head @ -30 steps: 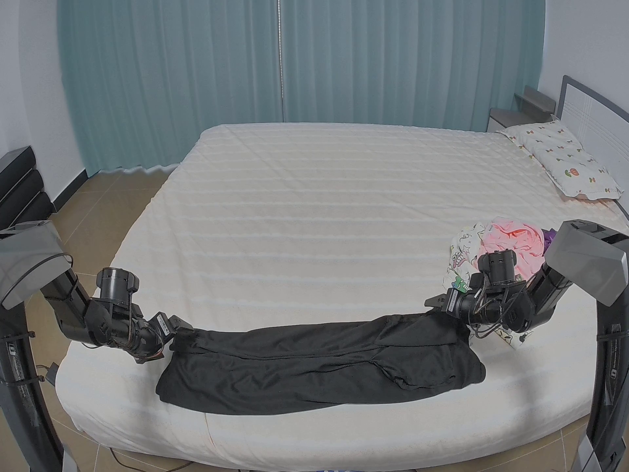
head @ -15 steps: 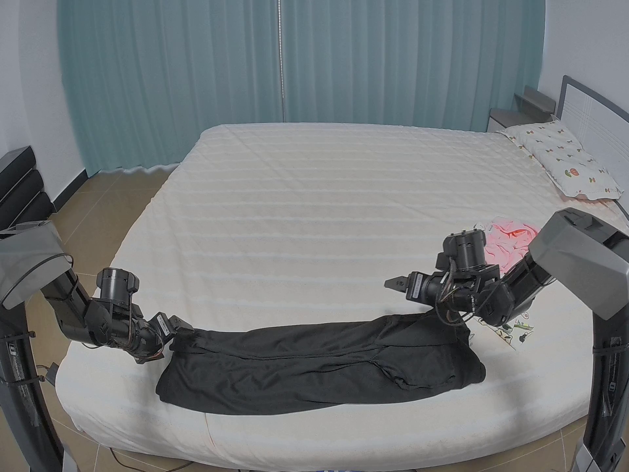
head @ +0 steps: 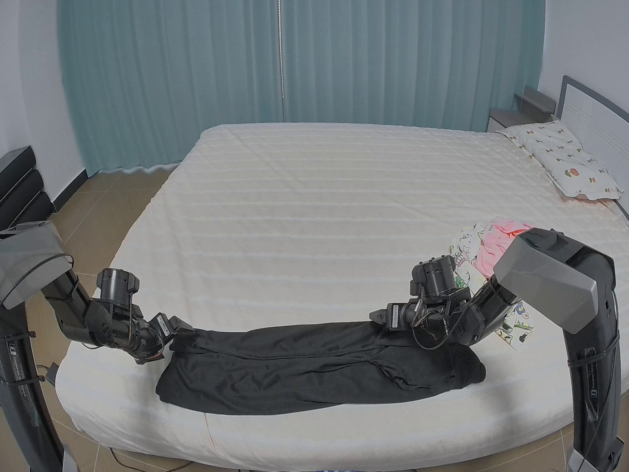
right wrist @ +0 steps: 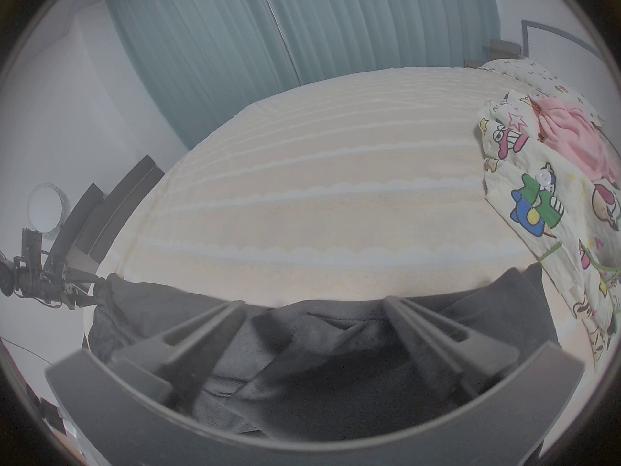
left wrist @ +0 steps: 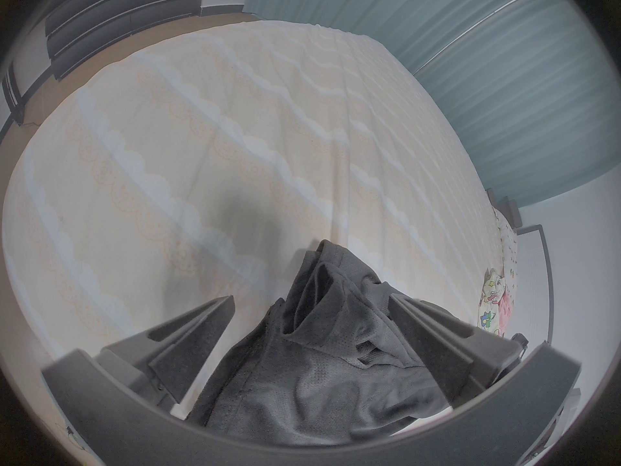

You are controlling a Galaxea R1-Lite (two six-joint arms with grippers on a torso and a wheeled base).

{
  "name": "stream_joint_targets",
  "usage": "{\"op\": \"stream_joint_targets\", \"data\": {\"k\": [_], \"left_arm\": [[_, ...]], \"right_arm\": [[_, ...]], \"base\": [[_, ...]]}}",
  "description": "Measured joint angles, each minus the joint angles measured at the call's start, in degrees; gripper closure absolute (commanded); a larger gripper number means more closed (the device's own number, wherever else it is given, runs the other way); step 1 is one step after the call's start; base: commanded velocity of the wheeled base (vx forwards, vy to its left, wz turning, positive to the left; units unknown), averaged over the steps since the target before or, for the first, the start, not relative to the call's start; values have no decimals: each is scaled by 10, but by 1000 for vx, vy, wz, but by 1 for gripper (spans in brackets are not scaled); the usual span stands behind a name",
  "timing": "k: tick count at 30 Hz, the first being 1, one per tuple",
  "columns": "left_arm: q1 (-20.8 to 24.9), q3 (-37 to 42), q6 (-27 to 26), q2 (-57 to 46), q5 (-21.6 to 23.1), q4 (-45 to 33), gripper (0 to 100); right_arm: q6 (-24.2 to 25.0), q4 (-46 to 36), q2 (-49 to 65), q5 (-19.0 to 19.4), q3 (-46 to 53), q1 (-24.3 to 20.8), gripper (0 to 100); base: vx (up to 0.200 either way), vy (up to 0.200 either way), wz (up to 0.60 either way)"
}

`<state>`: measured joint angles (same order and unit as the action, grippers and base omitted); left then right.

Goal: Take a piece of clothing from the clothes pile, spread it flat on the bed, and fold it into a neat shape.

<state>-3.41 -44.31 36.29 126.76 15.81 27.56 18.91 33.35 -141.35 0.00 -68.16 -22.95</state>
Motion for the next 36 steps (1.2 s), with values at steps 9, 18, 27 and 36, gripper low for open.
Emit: {"op": "stream_joint_targets", "data": {"k": [9,18,27,36], "left_arm": [[0,0,0,0,0,0,0],[0,1,0,0,0,0,0],[0,1,0,0,0,0,0],[0,21,-3,-12,4,0,0]], "right_arm": [[3,2,-9,-1,-20,-12,100],[5,4,-18,-16,-37,-24,0],[25,45,-19,-17,-37,-26,0],[99,68,41,-17,47,-16,0]], "base": [[0,0,0],[0,0,0],[0,0,0],[0,0,0]]}}
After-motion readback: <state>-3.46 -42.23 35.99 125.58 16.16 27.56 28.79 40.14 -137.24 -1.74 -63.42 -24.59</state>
